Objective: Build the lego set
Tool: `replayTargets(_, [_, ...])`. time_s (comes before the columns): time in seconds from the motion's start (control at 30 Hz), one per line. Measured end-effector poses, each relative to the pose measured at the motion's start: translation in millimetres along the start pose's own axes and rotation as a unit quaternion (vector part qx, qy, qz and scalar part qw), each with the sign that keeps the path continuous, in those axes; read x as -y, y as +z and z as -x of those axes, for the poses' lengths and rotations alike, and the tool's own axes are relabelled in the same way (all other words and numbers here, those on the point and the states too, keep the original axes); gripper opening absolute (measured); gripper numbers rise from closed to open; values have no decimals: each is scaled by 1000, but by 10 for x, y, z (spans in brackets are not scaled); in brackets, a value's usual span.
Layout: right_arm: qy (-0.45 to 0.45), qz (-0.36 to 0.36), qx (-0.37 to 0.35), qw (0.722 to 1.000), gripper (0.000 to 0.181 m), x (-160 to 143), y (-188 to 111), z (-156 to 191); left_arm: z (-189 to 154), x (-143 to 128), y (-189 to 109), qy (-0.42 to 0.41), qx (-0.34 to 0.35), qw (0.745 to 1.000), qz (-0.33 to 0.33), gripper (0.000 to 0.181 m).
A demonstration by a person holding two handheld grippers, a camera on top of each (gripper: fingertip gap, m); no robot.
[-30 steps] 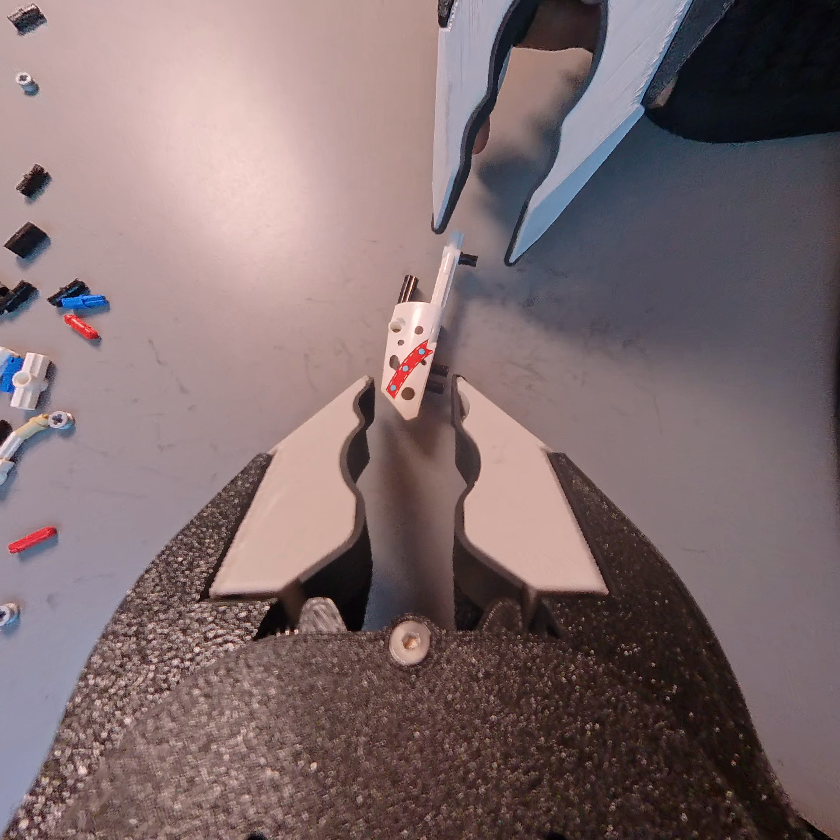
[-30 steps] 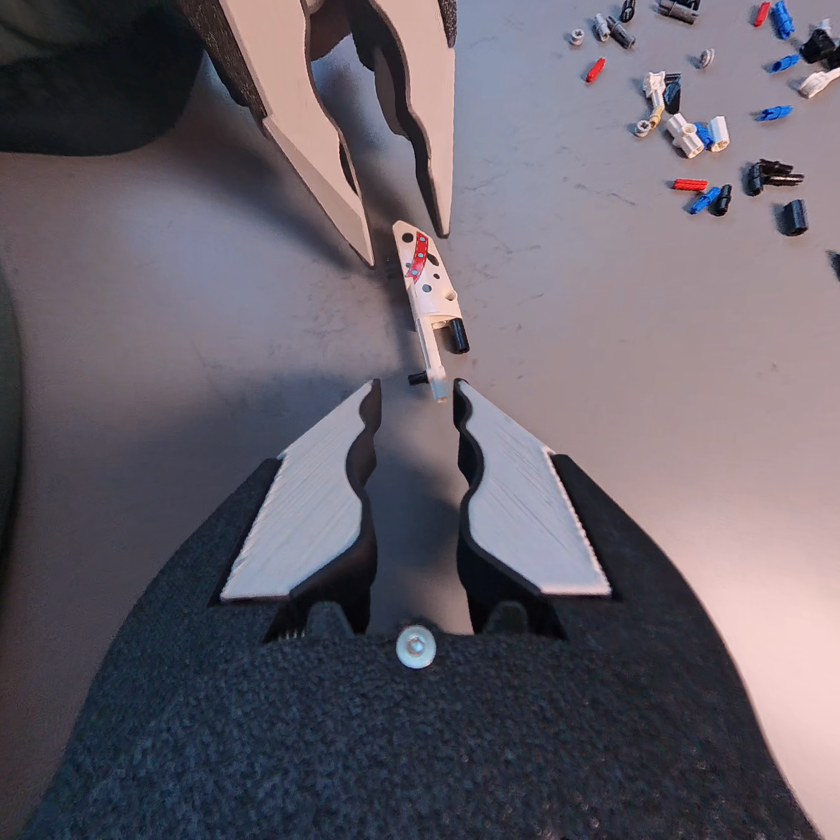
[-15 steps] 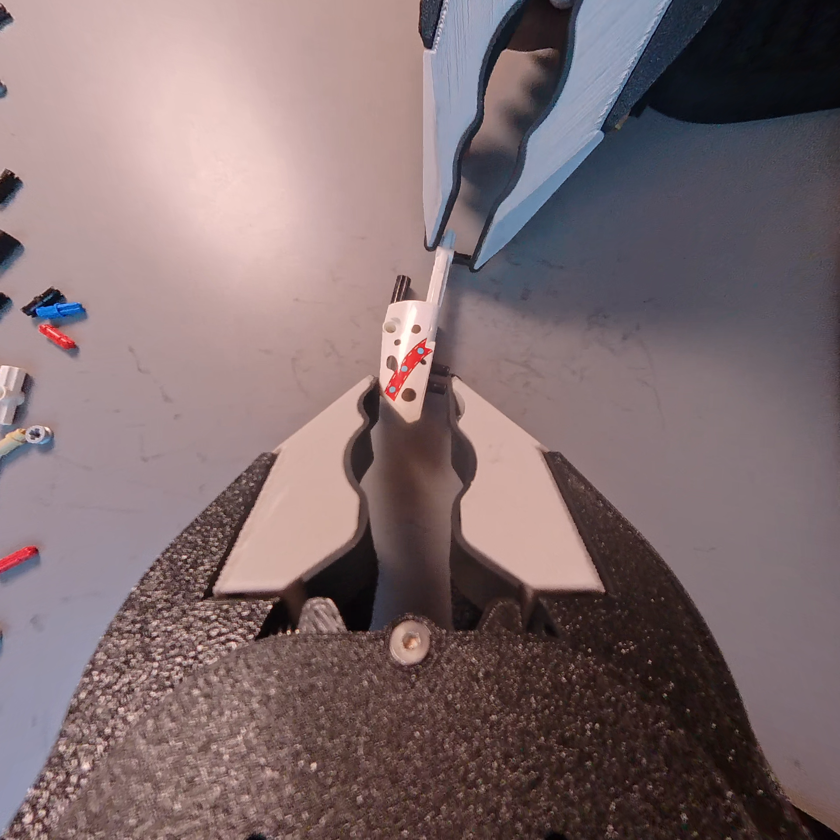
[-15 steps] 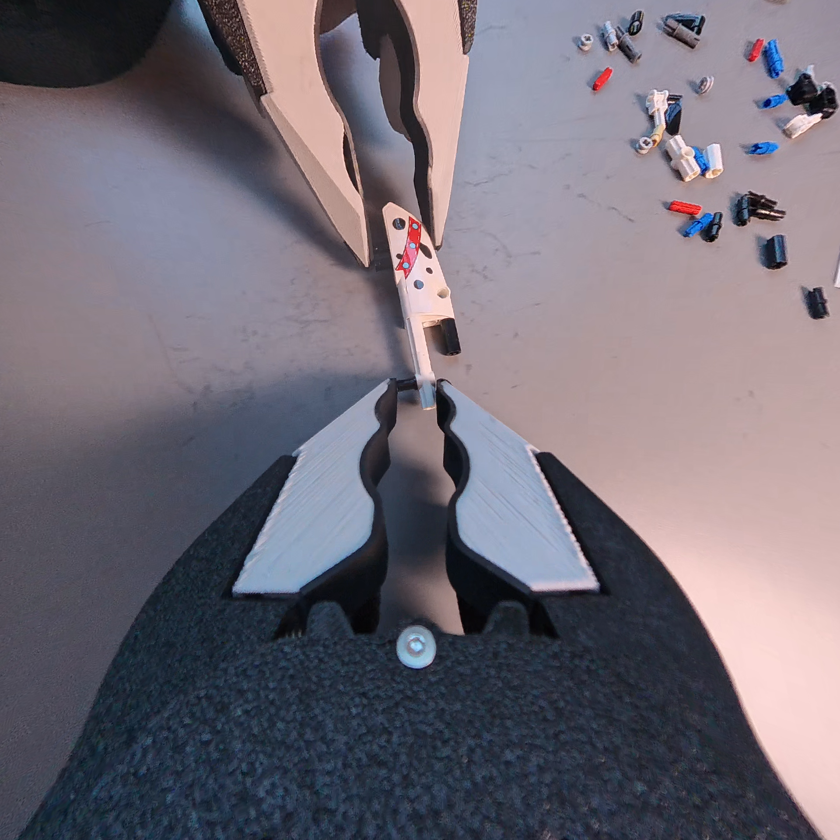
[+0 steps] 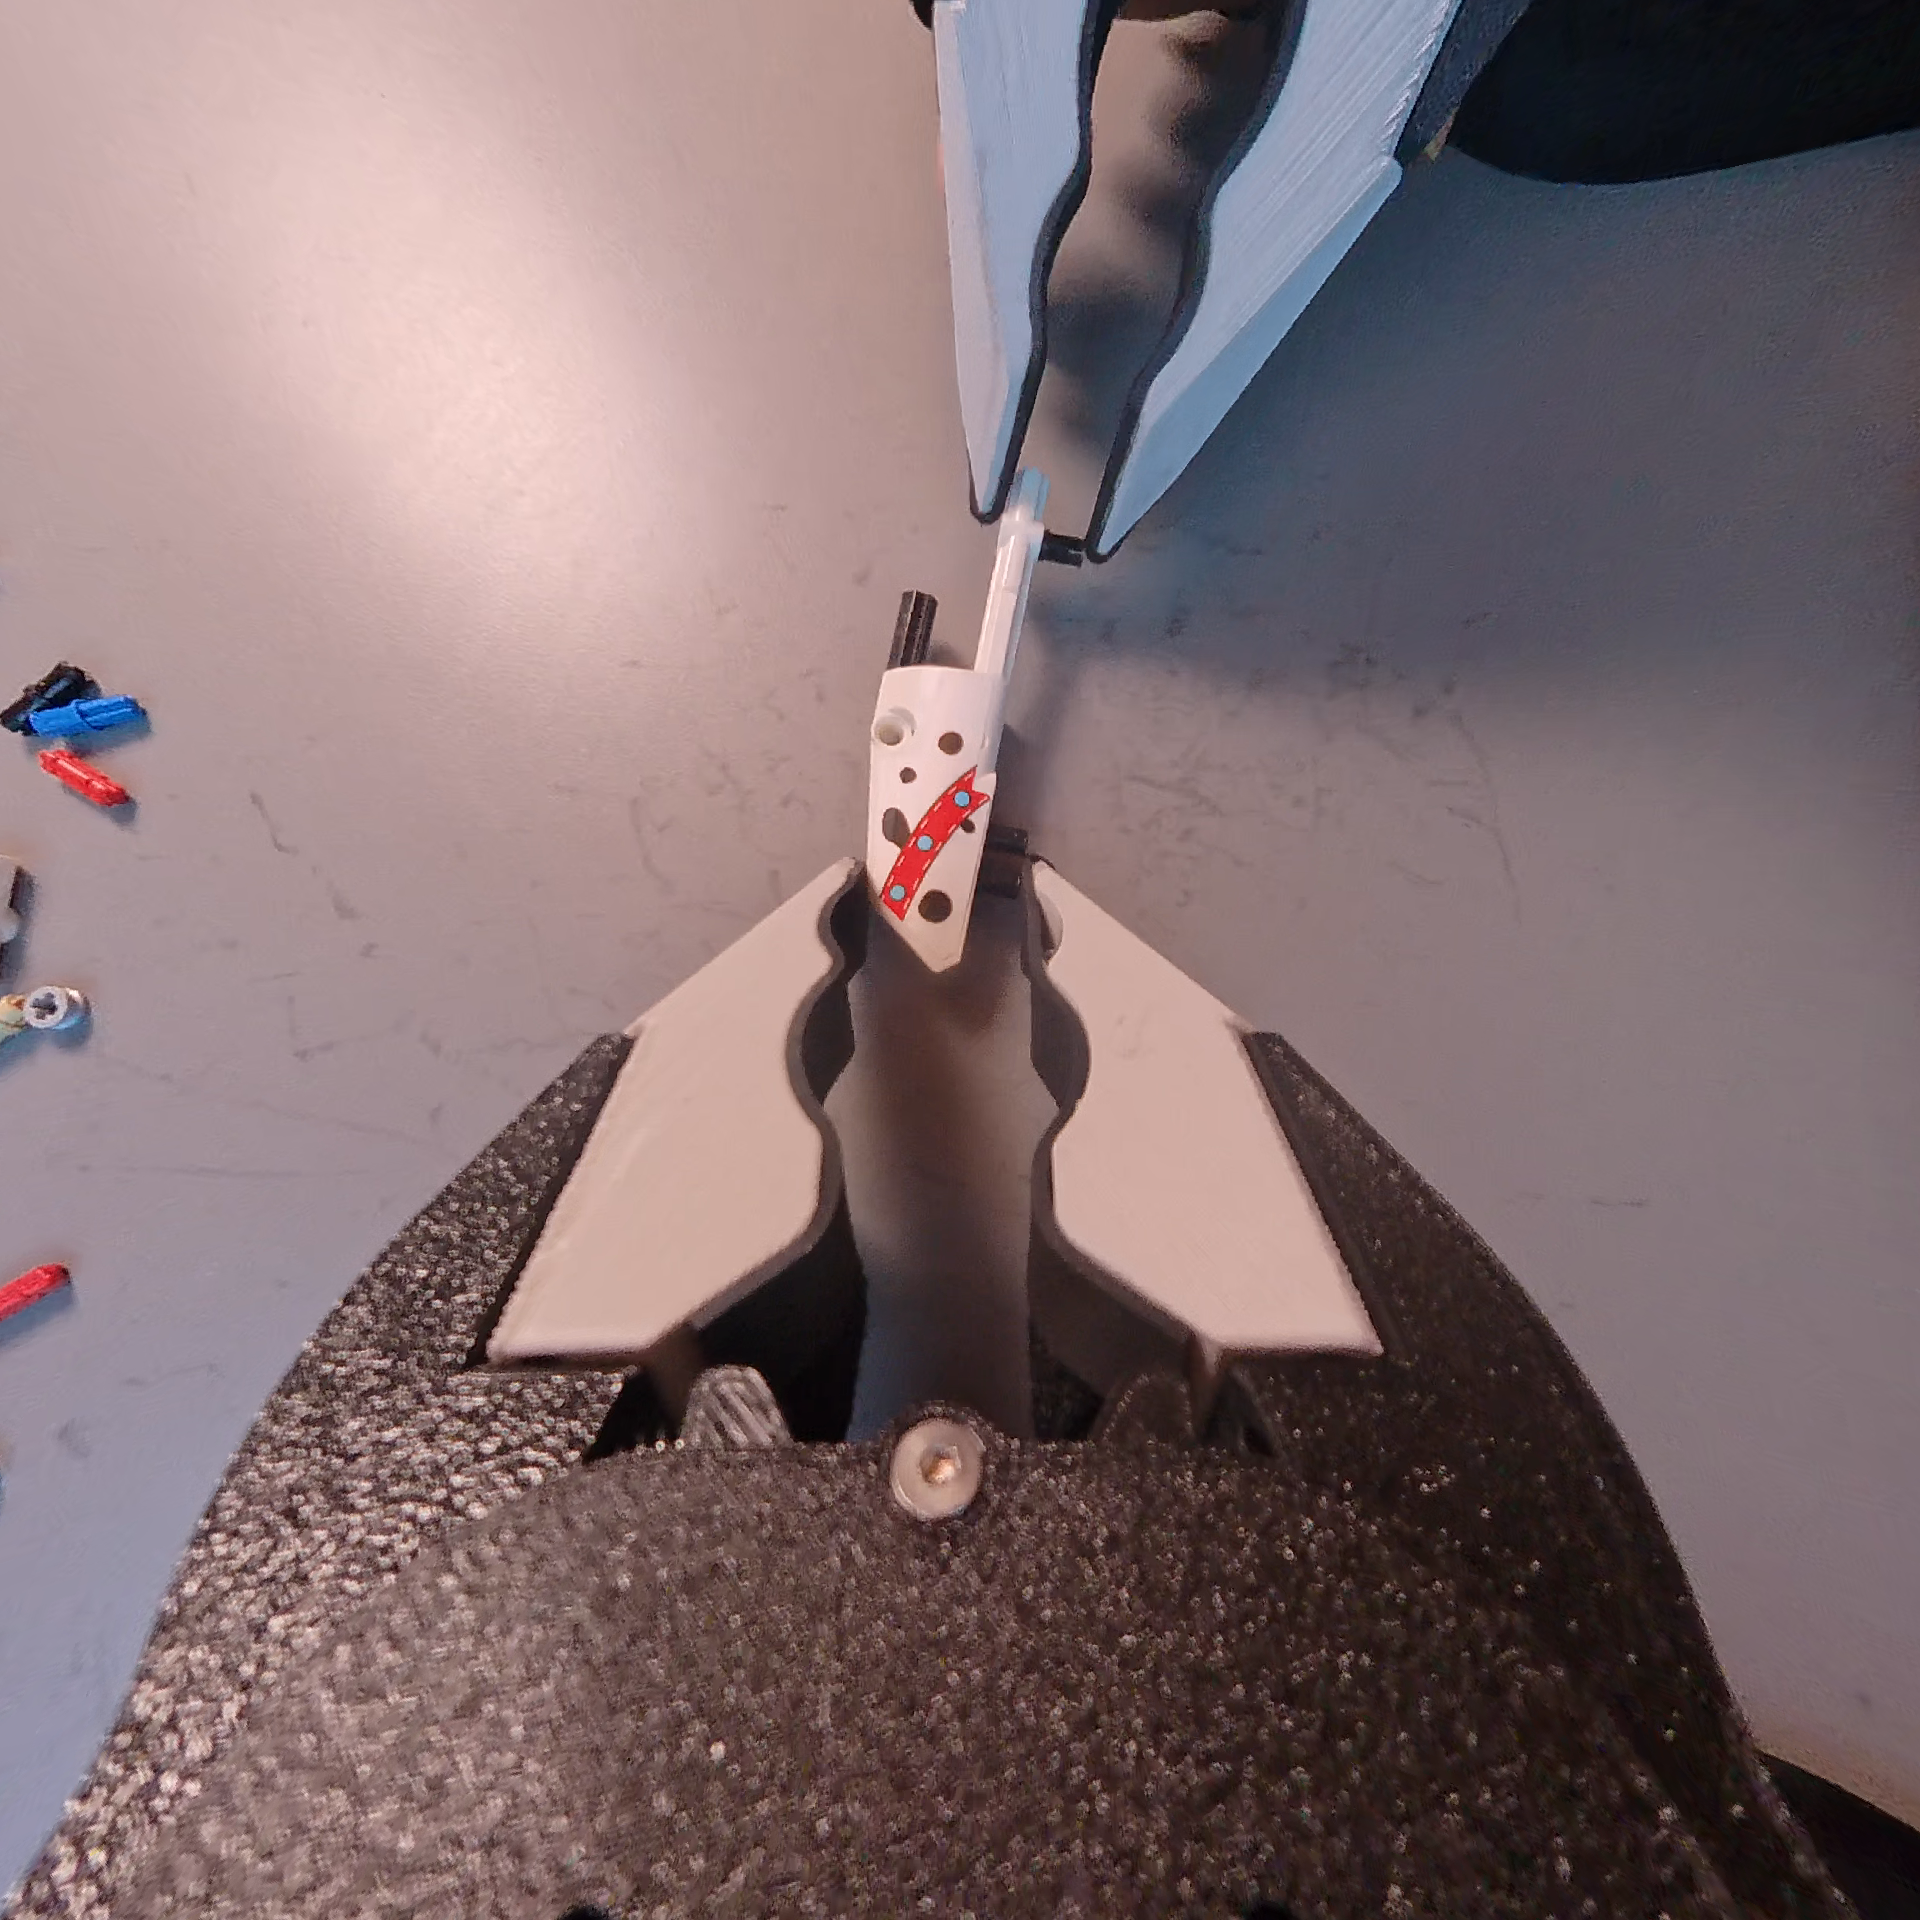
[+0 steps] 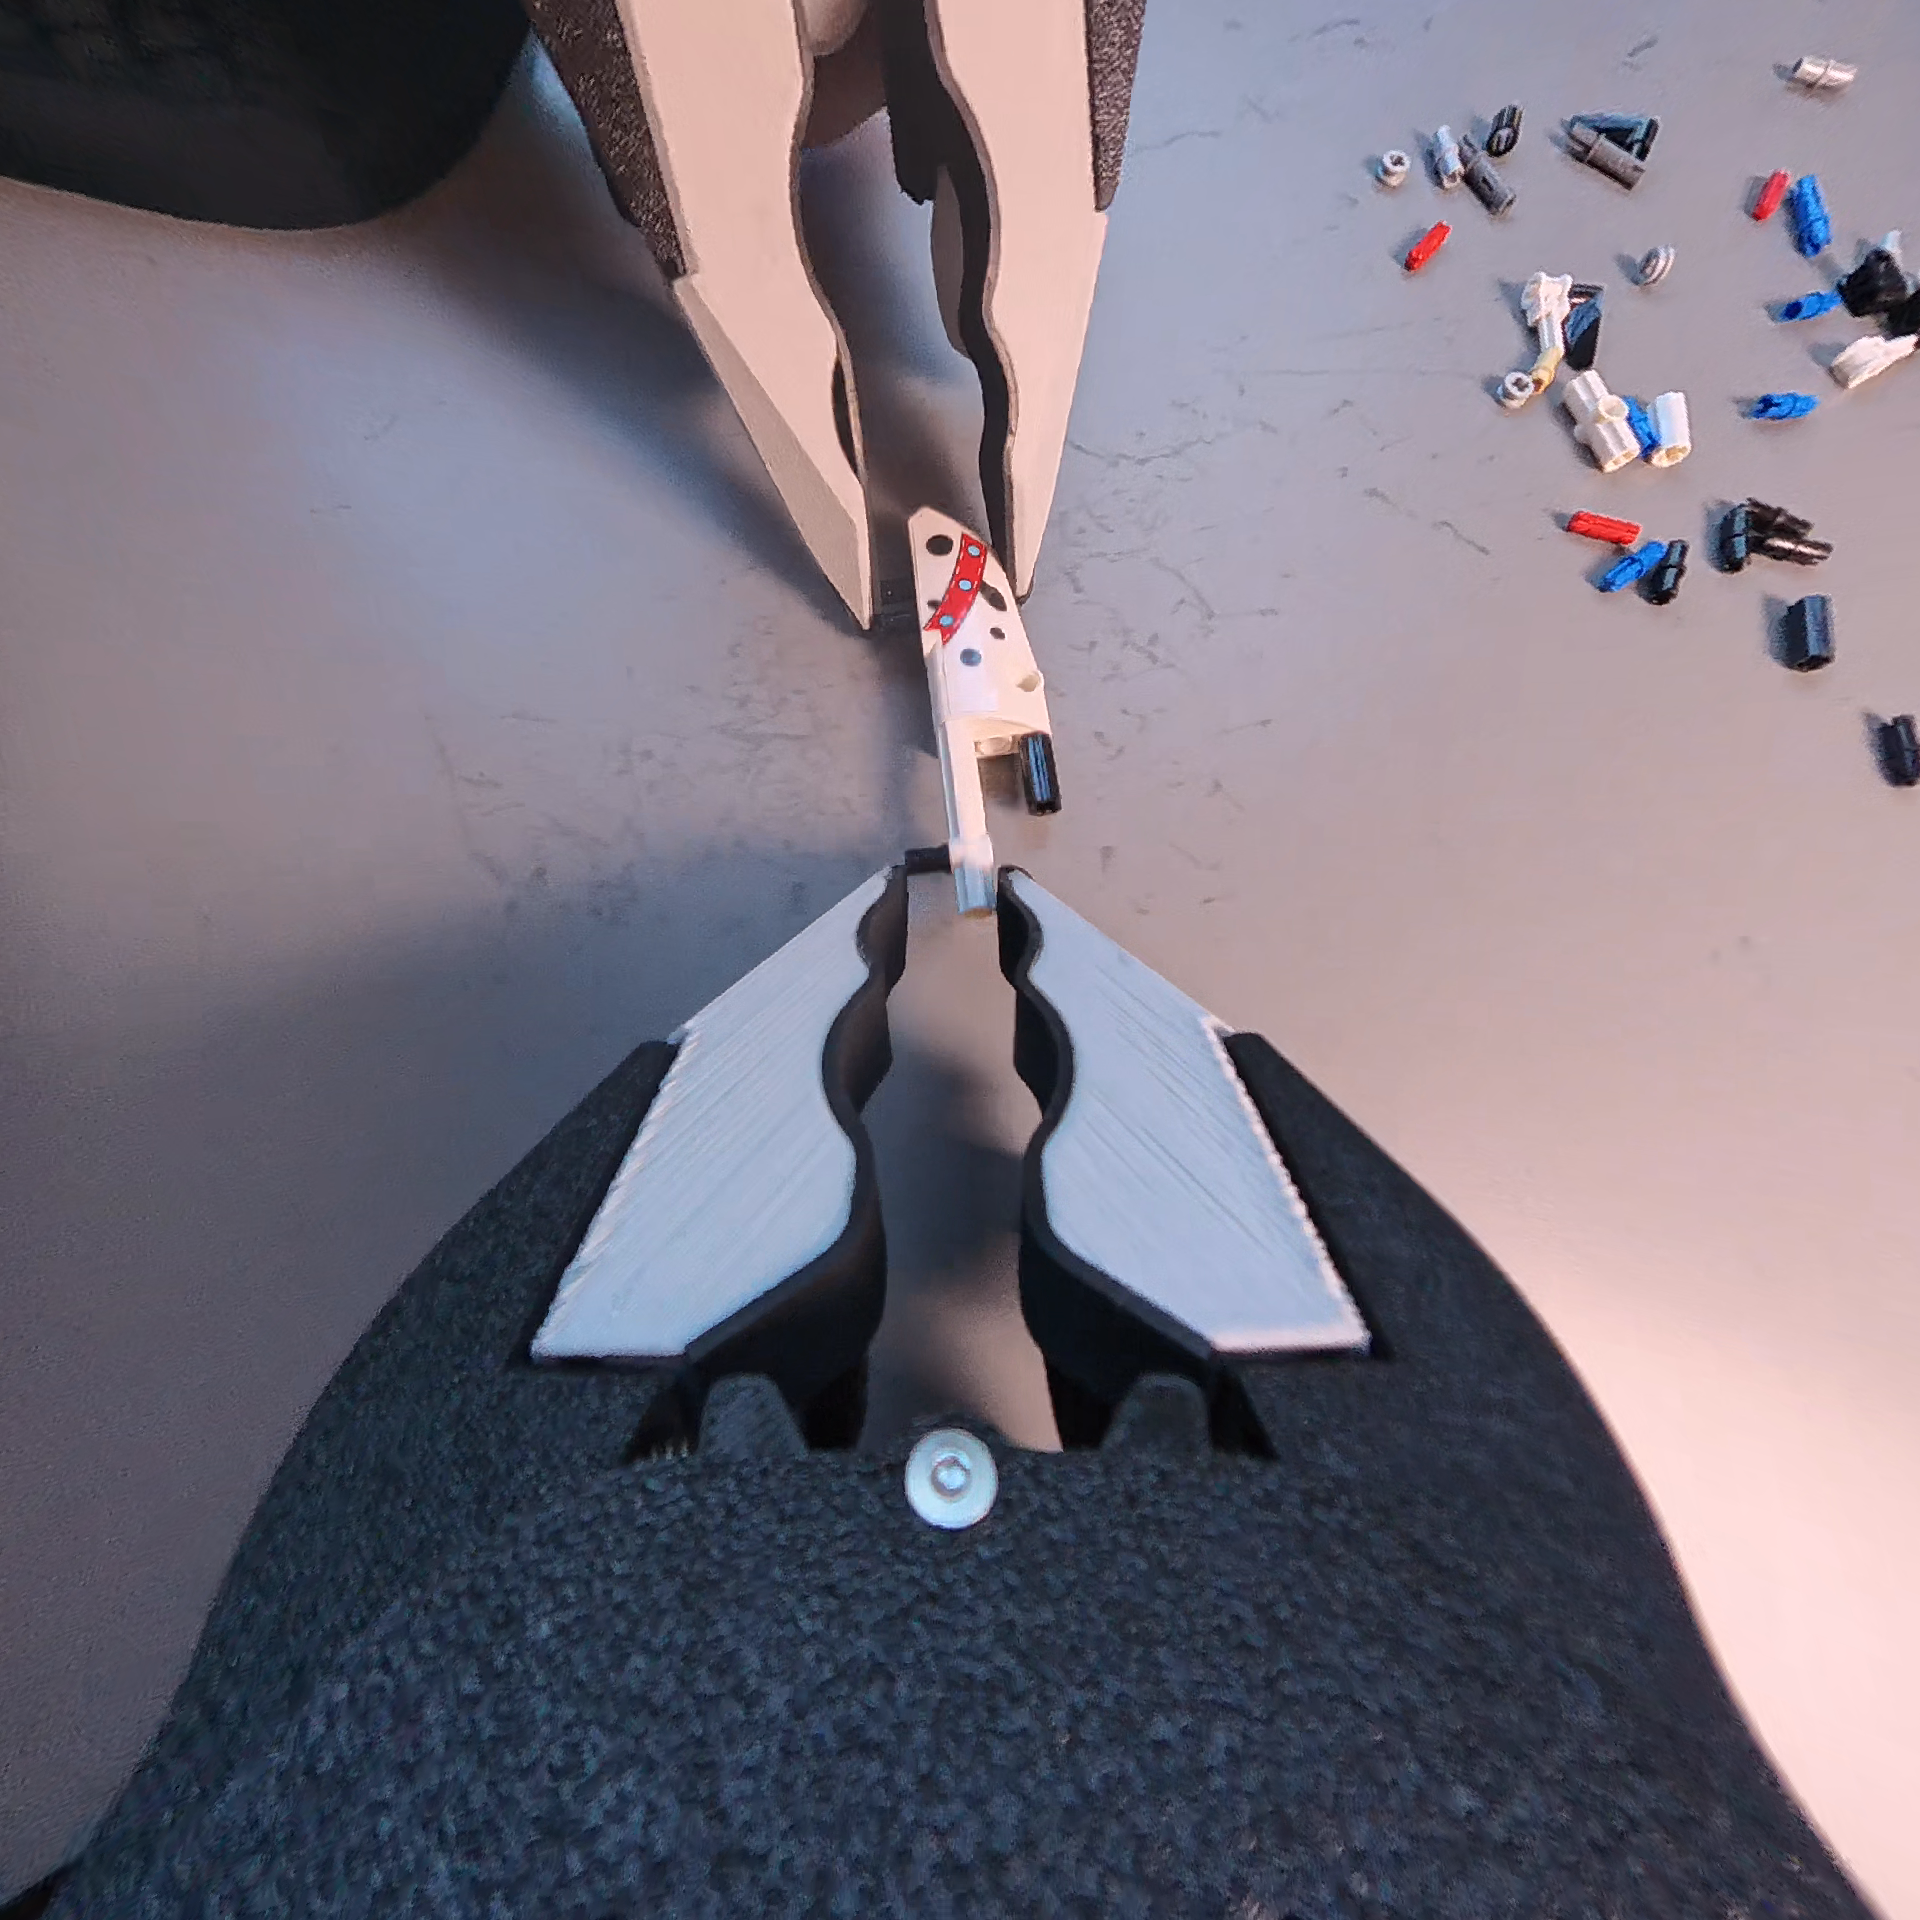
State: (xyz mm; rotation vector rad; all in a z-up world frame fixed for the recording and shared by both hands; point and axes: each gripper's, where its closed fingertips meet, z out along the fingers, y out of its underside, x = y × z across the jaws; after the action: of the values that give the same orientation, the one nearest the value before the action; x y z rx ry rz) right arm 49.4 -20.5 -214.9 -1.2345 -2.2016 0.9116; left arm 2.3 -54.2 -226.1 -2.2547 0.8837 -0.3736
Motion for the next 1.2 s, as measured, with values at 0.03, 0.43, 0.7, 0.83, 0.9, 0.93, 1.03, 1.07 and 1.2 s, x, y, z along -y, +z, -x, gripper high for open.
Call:
replayTargets(0.03, [-11, 7, -1, 1000, 16, -29, 0, 2, 0, -4, -1, 2, 0, 1000, 1, 28])
replayTargets(0.43, [-50, -13, -16, 999, 6, -5, 10, -7, -4, -18, -16, 4, -2, 1000, 1, 28])
replayTargets(0.7, [6, -9, 16, 1000, 6, -14, 3, 29, -22, -18, -15, 21, 0, 1000, 1, 28])
replayTargets(0.83, [12, -6, 21, 1000, 6, -16, 1, 42, -37, -21, -16, 14, -4, 1000, 3, 28])
replayTargets(0.9, [9, -7, 18, 1000, 6, -14, 3, 43, -39, -21, -20, 8, -7, 1000, 3, 28])
replayTargets(0.93, [7, -7, 16, 1000, 6, -14, 5, 41, -39, -22, -22, 4, -9, 1000, 2, 28])
replayTargets(1.03, [1, -8, 11, 1000, 7, -10, 8, 38, -40, -22, -29, -4, -16, 1000, -1, 28])
replayTargets(1.07, [-1, -9, 10, 1000, 7, -8, 9, 38, -41, -24, -33, -6, -17, 1000, -1, 28])
replayTargets(1.2, [-4, -14, 5, 1000, 9, 4, 11, 26, -29, -64, -74, -8, -22, 1000, 5, 28])
